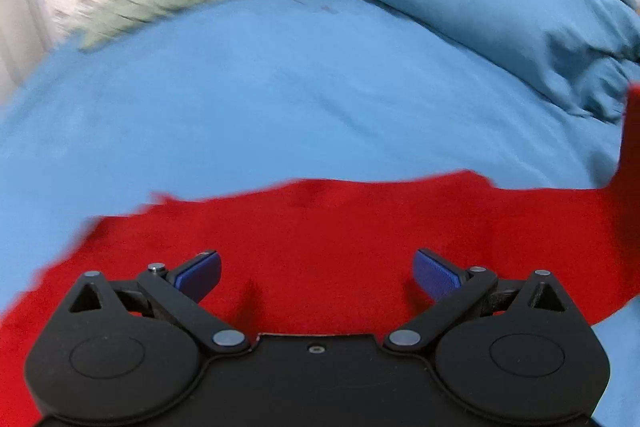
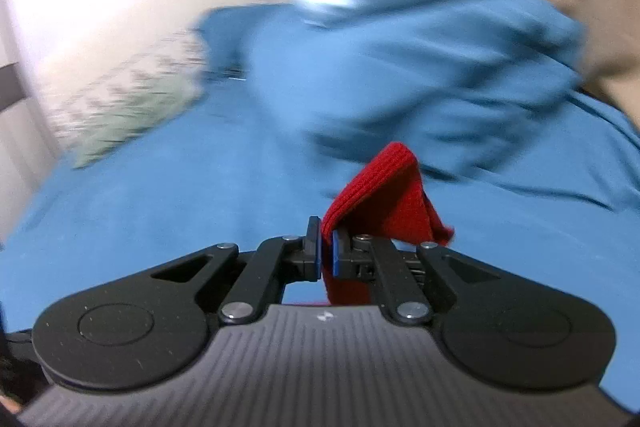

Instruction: Fold small clothes

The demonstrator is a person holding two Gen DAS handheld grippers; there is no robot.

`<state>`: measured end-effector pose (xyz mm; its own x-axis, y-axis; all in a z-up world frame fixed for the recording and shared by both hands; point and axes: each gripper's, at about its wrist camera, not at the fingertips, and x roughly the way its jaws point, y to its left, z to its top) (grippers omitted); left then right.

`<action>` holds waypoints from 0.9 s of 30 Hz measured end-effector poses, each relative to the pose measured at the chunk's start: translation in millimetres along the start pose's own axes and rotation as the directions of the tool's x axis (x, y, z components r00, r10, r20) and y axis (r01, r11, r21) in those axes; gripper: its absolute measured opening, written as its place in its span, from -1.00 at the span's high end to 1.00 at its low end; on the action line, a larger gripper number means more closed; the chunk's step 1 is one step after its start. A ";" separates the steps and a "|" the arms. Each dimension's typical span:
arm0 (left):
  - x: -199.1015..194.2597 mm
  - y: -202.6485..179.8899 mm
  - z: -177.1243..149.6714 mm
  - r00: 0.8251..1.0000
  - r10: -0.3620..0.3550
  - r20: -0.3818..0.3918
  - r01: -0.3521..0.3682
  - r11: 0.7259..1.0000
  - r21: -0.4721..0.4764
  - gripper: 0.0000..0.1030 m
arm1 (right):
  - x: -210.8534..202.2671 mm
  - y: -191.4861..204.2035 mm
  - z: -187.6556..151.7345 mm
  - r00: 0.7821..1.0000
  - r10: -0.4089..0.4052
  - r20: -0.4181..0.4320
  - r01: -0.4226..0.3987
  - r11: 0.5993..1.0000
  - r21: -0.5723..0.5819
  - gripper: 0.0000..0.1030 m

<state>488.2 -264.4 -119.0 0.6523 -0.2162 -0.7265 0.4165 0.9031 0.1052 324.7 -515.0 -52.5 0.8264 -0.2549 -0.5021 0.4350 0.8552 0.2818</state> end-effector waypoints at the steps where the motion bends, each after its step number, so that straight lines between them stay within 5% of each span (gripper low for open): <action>1: -9.0 12.2 -3.9 0.999 0.021 0.027 -0.021 1.000 -0.010 -1.00 | -1.2 21.0 3.1 0.999 0.053 0.005 -0.053 0.999 -0.015 0.61; 4: -30.0 57.4 -20.4 0.998 0.019 0.061 -0.017 0.999 -0.035 -1.00 | 2.5 91.6 -0.7 0.973 0.230 -0.020 -0.231 0.971 -0.058 0.61; 9: -43.5 122.0 -56.3 0.999 0.035 0.028 -0.032 0.994 -0.106 -1.00 | 37.7 206.4 -60.5 0.875 0.444 -0.192 -0.470 0.875 -0.119 0.61; 15: -42.3 165.3 -108.3 0.999 -0.034 -0.020 0.030 0.982 -0.185 -1.00 | 87.0 274.6 -165.8 0.813 0.388 -0.434 -0.502 0.844 -0.187 0.61; 21: -38.6 164.0 -119.0 0.997 -0.081 -0.003 0.078 0.973 -0.217 -1.00 | 90.6 267.6 -184.6 0.792 0.392 -0.468 -0.512 0.844 -0.159 0.51; 24: -42.1 164.8 -120.2 0.994 -0.108 0.020 0.110 0.972 -0.208 -1.00 | 79.1 257.6 -171.4 0.782 0.423 -0.458 -0.534 0.833 -0.143 -0.35; 27: -42.1 152.9 -112.4 0.989 -0.146 0.035 0.150 0.970 -0.194 -1.00 | 59.8 251.8 -147.9 0.807 0.439 -0.396 -0.537 0.824 -0.180 -0.61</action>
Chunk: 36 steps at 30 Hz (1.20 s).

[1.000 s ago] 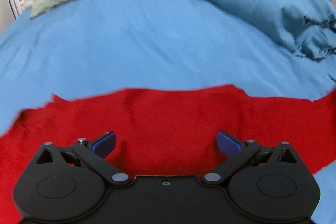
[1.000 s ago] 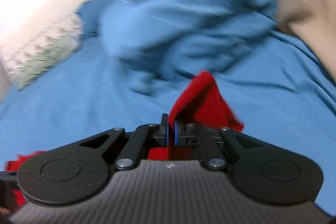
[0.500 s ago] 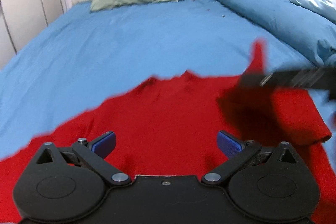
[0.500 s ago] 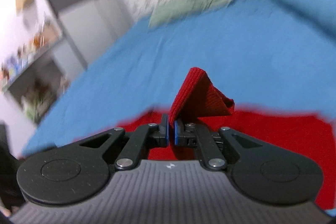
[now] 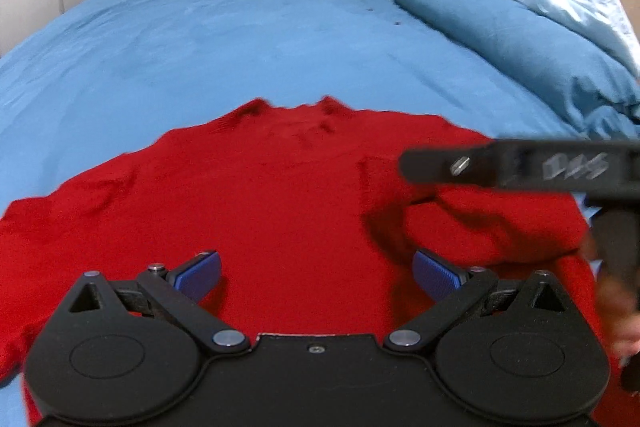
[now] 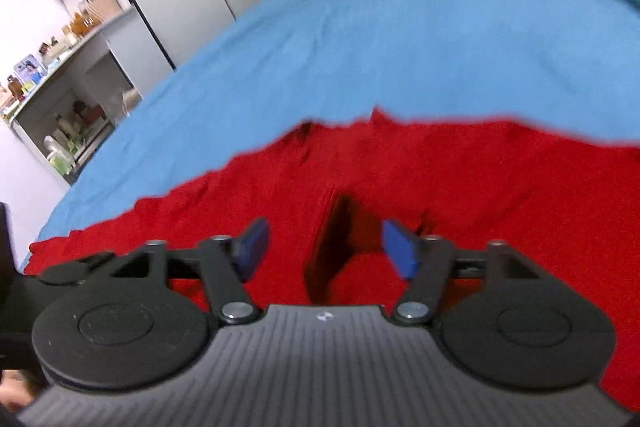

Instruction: Fold small clothes

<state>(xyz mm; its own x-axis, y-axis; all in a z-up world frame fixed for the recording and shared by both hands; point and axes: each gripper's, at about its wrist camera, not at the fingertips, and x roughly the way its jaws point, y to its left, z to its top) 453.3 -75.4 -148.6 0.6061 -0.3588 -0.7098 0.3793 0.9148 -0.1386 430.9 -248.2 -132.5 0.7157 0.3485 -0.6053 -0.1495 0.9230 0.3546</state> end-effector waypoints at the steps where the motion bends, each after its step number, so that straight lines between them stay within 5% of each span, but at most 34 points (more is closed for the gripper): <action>1: 0.2 -2.9 1.9 1.000 -0.011 0.007 0.011 1.000 0.007 -1.00 | -10.5 -3.9 4.2 1.000 -0.008 0.015 0.008 1.000 -0.006 -0.61; 5: 17.5 -21.8 12.2 0.999 -0.040 0.032 0.039 0.999 0.036 -0.97 | -54.1 -23.5 11.7 0.992 -0.113 0.060 0.115 0.993 -0.026 -0.63; 8: 38.6 -32.0 21.6 0.998 -0.052 0.022 0.051 0.998 0.040 -0.71 | -79.3 -38.2 -1.1 0.975 -0.213 0.058 0.217 0.974 -0.066 -0.76; 12: 68.7 -37.0 32.1 0.999 -0.044 -0.027 0.045 0.998 0.037 0.21 | -91.0 -56.9 -29.1 0.961 -0.277 0.019 0.278 0.958 -0.066 -0.81; 16: 64.4 -30.5 32.7 0.999 -0.039 0.007 0.039 0.999 0.011 0.76 | -93.9 -72.8 -56.0 0.951 -0.307 -0.019 0.307 0.951 -0.028 -0.81; 21: 52.5 4.1 22.5 0.998 -0.018 0.064 0.030 0.983 -0.180 0.78 | -98.1 -91.1 -78.4 0.947 -0.322 -0.014 0.322 0.945 0.052 -0.81; 24: 59.2 10.8 14.9 0.997 -0.072 0.027 0.075 0.979 -0.189 0.47 | -95.5 -93.2 -79.9 0.942 -0.335 -0.015 0.335 0.939 0.074 -0.83; 27: 58.8 10.4 15.1 0.996 -0.075 0.045 0.082 0.977 -0.195 0.47 | -97.5 -94.1 -84.5 0.934 -0.357 -0.024 0.358 0.932 0.060 -0.87; 29: 60.8 8.2 16.7 0.997 -0.070 0.045 0.077 0.977 -0.198 0.63 | -93.1 -93.7 -88.0 0.927 -0.373 -0.038 0.375 0.926 0.037 -0.87; 30: 58.7 8.6 16.2 0.997 -0.058 0.049 0.066 0.980 -0.189 0.91 | -90.3 -93.8 -89.3 0.923 -0.384 -0.042 0.385 0.923 0.026 -0.87; 33: 40.7 6.6 26.8 0.993 -0.008 0.120 0.030 0.983 -0.181 0.92 | -83.5 -93.0 -91.5 0.913 -0.407 -0.018 0.407 0.913 0.001 -0.88; 36: -0.4 22.3 31.8 0.967 0.090 0.237 -0.042 0.979 -0.200 0.91 | -74.2 -91.9 -89.1 0.896 -0.443 0.011 0.443 0.896 -0.025 -0.89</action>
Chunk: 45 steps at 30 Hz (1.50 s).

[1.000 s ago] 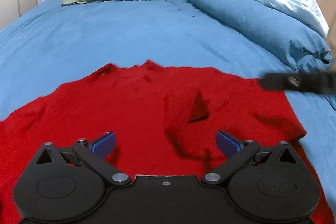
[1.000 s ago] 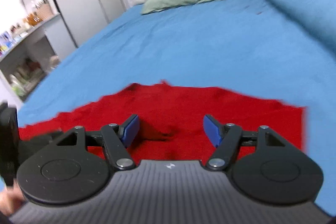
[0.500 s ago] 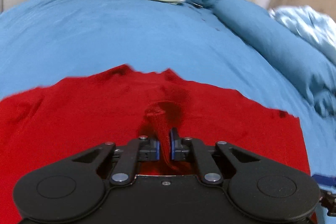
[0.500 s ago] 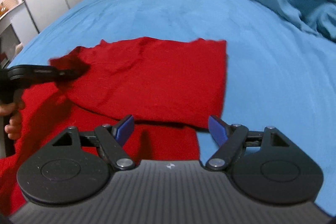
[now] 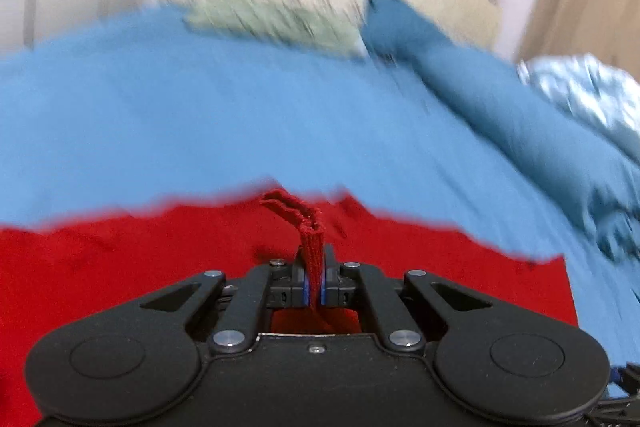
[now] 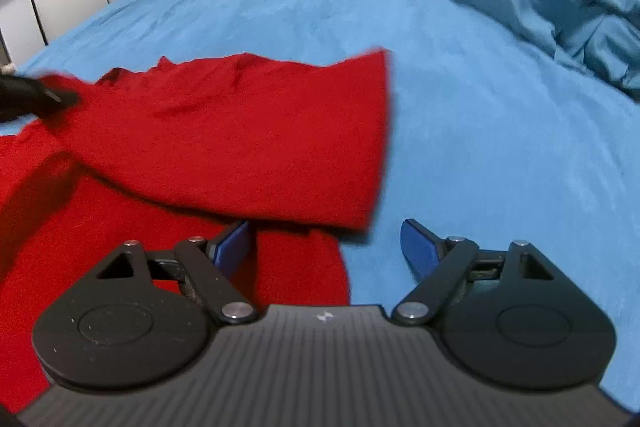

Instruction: Fold small clothes

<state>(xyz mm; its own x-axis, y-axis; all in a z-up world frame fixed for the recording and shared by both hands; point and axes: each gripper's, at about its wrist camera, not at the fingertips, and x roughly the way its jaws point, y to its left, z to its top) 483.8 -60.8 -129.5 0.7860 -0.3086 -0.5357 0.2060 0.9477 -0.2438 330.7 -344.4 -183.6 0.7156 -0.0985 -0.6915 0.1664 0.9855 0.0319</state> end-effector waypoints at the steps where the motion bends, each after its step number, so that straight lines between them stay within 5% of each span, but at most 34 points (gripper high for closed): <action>1: -12.2 8.1 2.2 0.998 0.037 0.043 -0.038 0.999 0.001 0.91 | 2.9 1.9 1.4 1.000 -0.009 0.004 0.009 1.000 -0.004 -0.89; 3: -31.6 29.6 2.1 0.990 0.108 0.095 -0.107 0.994 -0.015 0.91 | 8.0 5.6 3.1 1.000 -0.008 0.010 0.009 1.000 -0.015 -0.89; 6: -38.3 59.1 -7.1 0.985 0.156 0.068 -0.154 0.987 -0.036 0.91 | 15.6 12.6 5.5 1.000 -0.027 0.015 0.027 0.999 -0.041 -0.93; 10: -34.4 72.9 -18.8 0.988 0.154 0.024 -0.152 0.986 -0.075 0.92 | 24.8 18.5 14.6 0.999 -0.051 0.012 0.051 0.997 -0.061 -0.94; 17: -45.9 82.7 -17.9 0.977 0.196 0.082 -0.190 0.979 -0.077 0.91 | 25.4 21.7 18.2 0.998 -0.063 -0.006 0.061 0.985 -0.159 -1.00; 23: -34.7 92.9 -32.2 0.981 0.195 -0.014 -0.195 0.980 -0.035 0.88 | 29.8 -2.6 18.5 0.996 -0.087 -0.017 0.085 0.991 -0.099 -1.00; 27: -52.7 104.0 -37.9 0.971 0.235 -0.042 -0.238 0.970 -0.054 0.67 | 25.5 -26.8 21.0 0.996 -0.055 -0.068 0.051 0.997 -0.054 -1.00; 29: -82.3 105.5 -40.6 0.955 0.297 0.004 -0.296 0.954 -0.052 0.36 | 12.6 -27.7 25.1 0.998 -0.009 -0.067 0.005 0.998 -0.063 -1.00; 30: -95.5 103.8 -41.3 0.952 0.303 0.035 -0.301 0.953 -0.037 -0.03 | 2.6 -24.2 27.3 0.999 0.034 -0.033 -0.037 0.996 -0.077 -1.00; 31: -103.5 102.6 -41.2 0.953 0.299 0.053 -0.298 0.954 -0.023 -0.21 | -7.5 -18.5 30.6 0.996 0.090 0.007 -0.089 0.993 -0.083 -1.00; 36: -90.0 82.4 -35.2 0.987 0.160 0.000 -0.160 0.986 0.043 -0.22 | 0.9 33.1 44.0 0.969 0.247 0.027 -0.245 0.966 -0.080 -1.00; 40: -59.1 73.2 -33.8 0.995 0.082 -0.049 -0.079 0.995 0.059 -0.24 | 32.8 58.7 34.5 0.981 0.195 -0.020 -0.196 0.972 -0.130 -1.00; 45: -32.7 78.6 -32.2 0.996 0.066 -0.056 -0.059 0.992 0.108 -0.47 | 38.9 38.3 24.5 0.989 0.144 -0.022 -0.145 0.986 -0.078 -1.00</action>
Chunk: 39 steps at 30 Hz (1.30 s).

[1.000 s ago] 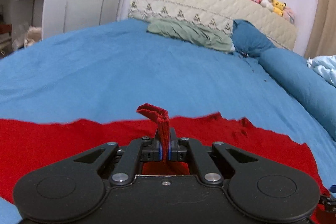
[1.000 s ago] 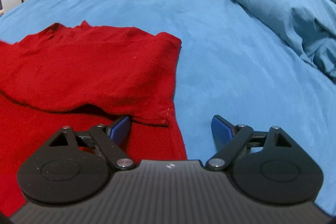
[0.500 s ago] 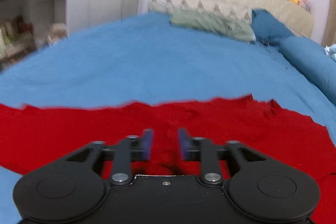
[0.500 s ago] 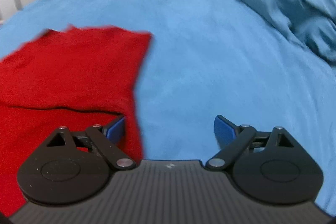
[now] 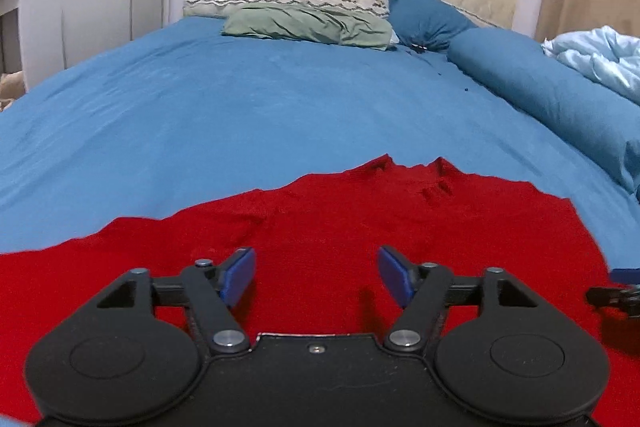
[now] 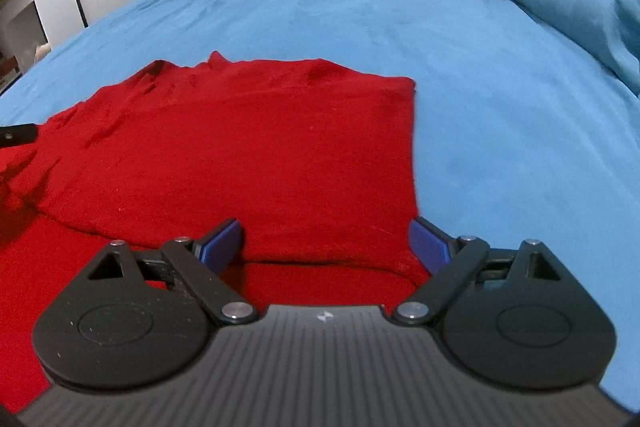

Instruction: Fold small clothes

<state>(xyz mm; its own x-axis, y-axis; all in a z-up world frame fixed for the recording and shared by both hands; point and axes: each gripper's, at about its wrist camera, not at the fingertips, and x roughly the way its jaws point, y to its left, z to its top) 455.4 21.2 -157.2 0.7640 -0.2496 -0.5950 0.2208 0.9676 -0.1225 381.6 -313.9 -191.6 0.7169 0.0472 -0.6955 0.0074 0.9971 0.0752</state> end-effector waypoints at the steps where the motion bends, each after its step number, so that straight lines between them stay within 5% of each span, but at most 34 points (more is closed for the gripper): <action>1: 9.0 4.0 0.3 1.000 0.005 -0.019 -0.005 1.000 -0.004 -0.48 | -1.2 0.2 1.6 1.000 -0.007 -0.003 0.007 1.000 -0.008 -1.00; 3: 25.7 16.0 -3.2 0.997 0.044 -0.066 -0.047 0.998 -0.044 -0.47 | -6.3 0.5 6.1 1.000 0.008 0.019 -0.008 1.000 -0.010 -1.00; 8: 2.3 20.2 -4.5 1.000 -0.002 -0.006 0.001 0.994 -0.113 -0.55 | -3.5 5.0 28.0 0.989 0.097 0.116 -0.098 0.995 0.006 -1.00; 10: -5.1 15.6 -7.5 1.000 -0.013 -0.007 0.012 0.996 -0.091 -0.81 | 11.7 11.3 40.3 0.989 0.086 0.121 -0.087 0.996 0.008 -1.00; 16: 2.0 13.6 -17.8 0.998 0.021 -0.064 -0.023 0.999 -0.033 -0.81 | 66.6 -4.0 62.5 0.999 -0.040 0.034 0.034 0.985 0.168 -1.00; 21: 0.6 8.5 -12.3 0.997 0.033 -0.073 -0.035 0.999 -0.026 -0.81 | 67.9 -4.9 70.3 0.998 -0.059 0.002 0.058 0.988 0.140 -1.00; 30: -92.5 7.5 18.1 0.995 0.091 0.033 -0.089 0.994 -0.056 -0.81 | -31.8 34.4 73.0 0.994 0.033 0.101 -0.045 0.993 0.113 -1.00; 39: -203.0 61.7 30.5 0.974 0.200 0.106 -0.175 0.962 -0.208 -1.00 | -120.9 140.4 95.1 0.978 0.160 0.131 -0.154 0.986 -0.060 -1.00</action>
<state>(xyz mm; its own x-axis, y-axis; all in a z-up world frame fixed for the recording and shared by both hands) 332.5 130.4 -19.8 0.8524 -0.0534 -0.5202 -0.0474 0.9828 -0.1786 362.2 -185.2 -29.0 0.7937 0.1985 -0.5750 -0.1448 0.9798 0.1383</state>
